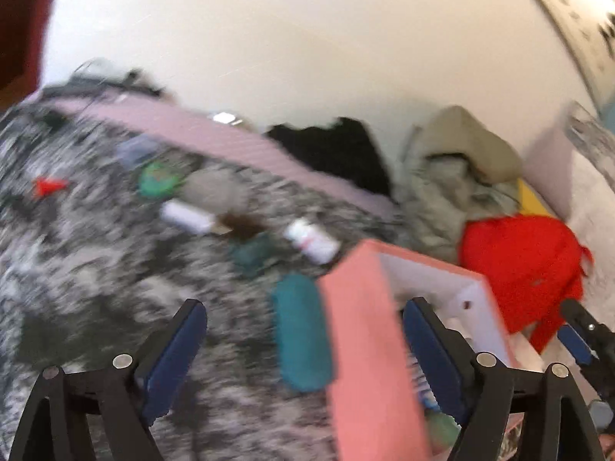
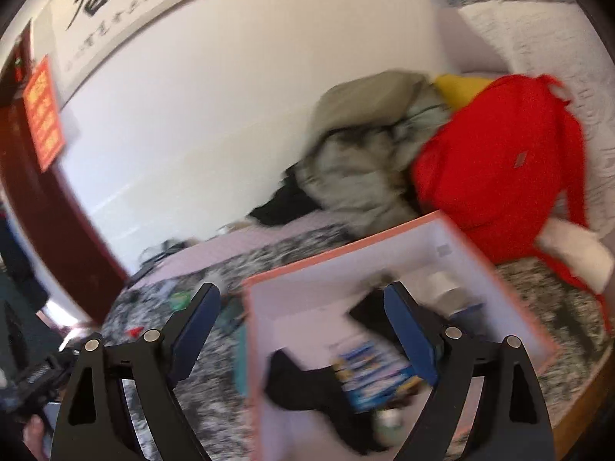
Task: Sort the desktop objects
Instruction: 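Grasp the red cone with the left tool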
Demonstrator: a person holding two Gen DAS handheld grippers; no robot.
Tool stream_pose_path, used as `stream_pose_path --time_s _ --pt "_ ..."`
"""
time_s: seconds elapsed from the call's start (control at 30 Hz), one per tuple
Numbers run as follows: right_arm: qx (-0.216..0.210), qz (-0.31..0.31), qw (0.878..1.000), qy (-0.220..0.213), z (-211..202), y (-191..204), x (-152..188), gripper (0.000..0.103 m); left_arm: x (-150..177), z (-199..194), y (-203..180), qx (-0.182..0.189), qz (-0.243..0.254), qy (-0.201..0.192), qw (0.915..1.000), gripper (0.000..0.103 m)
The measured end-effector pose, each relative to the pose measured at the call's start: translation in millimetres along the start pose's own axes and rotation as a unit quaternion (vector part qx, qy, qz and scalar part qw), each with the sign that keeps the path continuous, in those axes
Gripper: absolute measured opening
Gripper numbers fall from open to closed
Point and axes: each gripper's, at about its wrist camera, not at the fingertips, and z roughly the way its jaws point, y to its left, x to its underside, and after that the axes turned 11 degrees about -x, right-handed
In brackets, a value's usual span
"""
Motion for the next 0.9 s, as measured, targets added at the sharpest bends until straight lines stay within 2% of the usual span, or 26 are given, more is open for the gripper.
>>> stream_pose_path --time_s 0.13,0.33,0.4,0.5,0.67,0.8,0.9 --pt "-0.029 -0.021 0.998 0.043 39 44 20 0.09 -6 -2 61 -0.036 -0.053 0.012 0.9979 0.087" --pt "-0.065 -0.075 0.991 0.087 90 117 57 0.09 -11 -12 140 -0.082 -0.092 0.003 0.9923 0.087" --pt "-0.071 -0.091 0.988 0.101 109 136 70 0.09 -10 -10 169 -0.092 -0.106 0.001 0.9901 0.088" --pt "-0.072 -0.106 0.985 0.119 135 154 87 0.09 -13 -1 201 -0.104 -0.129 0.019 0.986 0.087" --pt "-0.068 -0.104 0.98 0.155 188 161 108 0.09 -32 23 239 -0.077 -0.175 0.039 0.9808 0.088" --pt "-0.067 -0.097 0.978 0.174 221 160 118 0.09 -51 54 262 -0.034 -0.226 0.058 0.9717 0.087" --pt "-0.048 -0.106 0.976 0.184 243 159 122 0.09 -68 85 267 -0.007 -0.242 0.077 0.9671 0.087"
